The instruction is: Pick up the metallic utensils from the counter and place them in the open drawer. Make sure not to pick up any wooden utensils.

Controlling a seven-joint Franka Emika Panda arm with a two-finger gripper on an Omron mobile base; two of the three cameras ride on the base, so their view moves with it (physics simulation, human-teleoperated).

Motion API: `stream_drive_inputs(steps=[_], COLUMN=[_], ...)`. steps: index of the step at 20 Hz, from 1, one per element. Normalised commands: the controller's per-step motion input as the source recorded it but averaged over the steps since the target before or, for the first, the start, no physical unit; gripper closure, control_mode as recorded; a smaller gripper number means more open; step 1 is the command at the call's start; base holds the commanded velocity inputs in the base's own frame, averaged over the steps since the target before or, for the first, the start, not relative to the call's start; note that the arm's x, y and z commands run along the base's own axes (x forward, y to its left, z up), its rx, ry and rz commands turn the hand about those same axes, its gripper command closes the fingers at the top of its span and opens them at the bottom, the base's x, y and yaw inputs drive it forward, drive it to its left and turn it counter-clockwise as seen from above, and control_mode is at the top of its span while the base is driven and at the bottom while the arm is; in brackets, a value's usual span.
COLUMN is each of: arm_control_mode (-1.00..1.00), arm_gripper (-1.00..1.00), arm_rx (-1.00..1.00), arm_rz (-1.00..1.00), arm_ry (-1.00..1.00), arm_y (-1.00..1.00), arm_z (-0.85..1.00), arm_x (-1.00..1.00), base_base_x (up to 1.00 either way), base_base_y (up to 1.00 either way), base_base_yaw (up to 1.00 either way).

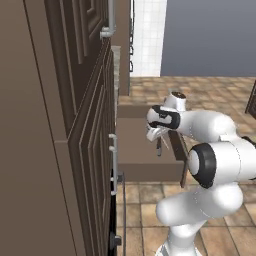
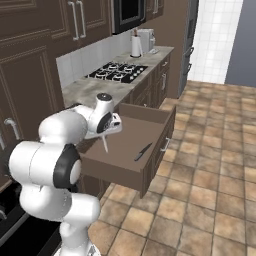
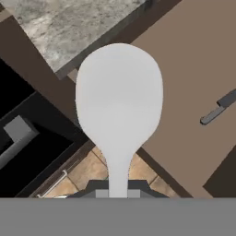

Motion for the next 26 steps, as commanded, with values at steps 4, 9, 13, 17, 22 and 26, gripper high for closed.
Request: stream_drive_inputs(steps=[4, 9, 13, 17, 22, 26], arm_control_mode=[-1.0, -1.0, -1.0, -1.0, -1.0, -1.0], arm_gripper=[1.0, 1.0, 1.0, 1.0, 1.0, 1.0], arm_rx=[-0.02, 0.0, 0.0, 0.0, 0.0, -0.02], arm_rz=[-0.01, 0.0, 0.0, 0.0, 0.0, 0.0], arm_ry=[0.17, 0.21, 0.11, 0.01, 0.0, 0.0], arm_y=[0.14, -0.22, -0.12, -0.36, -0.27, -0.02], arm_z=[-0.44, -0.62, -0.21, -0.48, -0.57, -0.79], arm_x=[0.99, 0.82, 0.07, 0.47, 0.57, 0.23], base_base_x=[0.0, 0.0, 0.0, 0.0, 0.0, 0.0], base_base_y=[0.0, 0.0, 0.0, 0.0, 0.0, 0.0], base_base_yaw=[0.0, 0.0, 0.0, 0.0, 0.0, 0.0])
